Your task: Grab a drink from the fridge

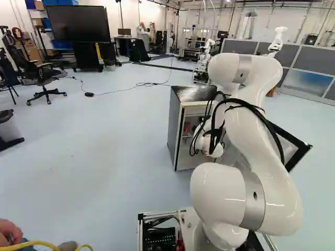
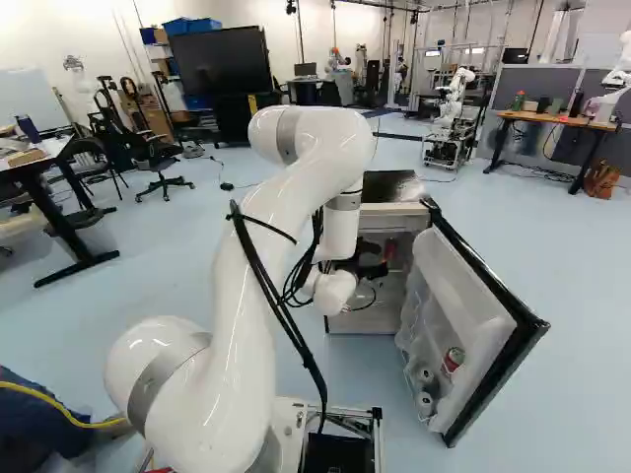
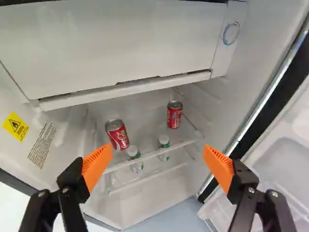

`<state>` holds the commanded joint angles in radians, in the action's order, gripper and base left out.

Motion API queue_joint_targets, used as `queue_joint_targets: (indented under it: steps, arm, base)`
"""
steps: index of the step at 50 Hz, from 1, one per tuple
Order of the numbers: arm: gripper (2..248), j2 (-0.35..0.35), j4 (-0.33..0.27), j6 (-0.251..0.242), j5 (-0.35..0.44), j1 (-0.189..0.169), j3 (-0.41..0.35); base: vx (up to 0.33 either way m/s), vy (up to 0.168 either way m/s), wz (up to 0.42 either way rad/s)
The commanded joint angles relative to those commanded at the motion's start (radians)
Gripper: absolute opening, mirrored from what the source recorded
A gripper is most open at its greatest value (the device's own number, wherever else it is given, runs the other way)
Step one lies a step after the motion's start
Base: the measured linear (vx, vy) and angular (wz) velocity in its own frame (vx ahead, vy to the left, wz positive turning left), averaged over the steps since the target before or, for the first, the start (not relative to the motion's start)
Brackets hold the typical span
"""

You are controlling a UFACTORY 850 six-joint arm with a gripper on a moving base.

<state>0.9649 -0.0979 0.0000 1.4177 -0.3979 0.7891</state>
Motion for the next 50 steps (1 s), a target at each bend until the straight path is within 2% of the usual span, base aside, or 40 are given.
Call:
queue_joint_targets:
  steps: [28,50]
  arm:
    - [247,0.168,-0.134,0.000,0.001,-0.009,0.213]
    - [247,0.254,-0.300,0.000,0.021,-0.017,0.291]
  base:
    - [0.000,0.000,0.000]
    - [0.000,0.000,0.000]
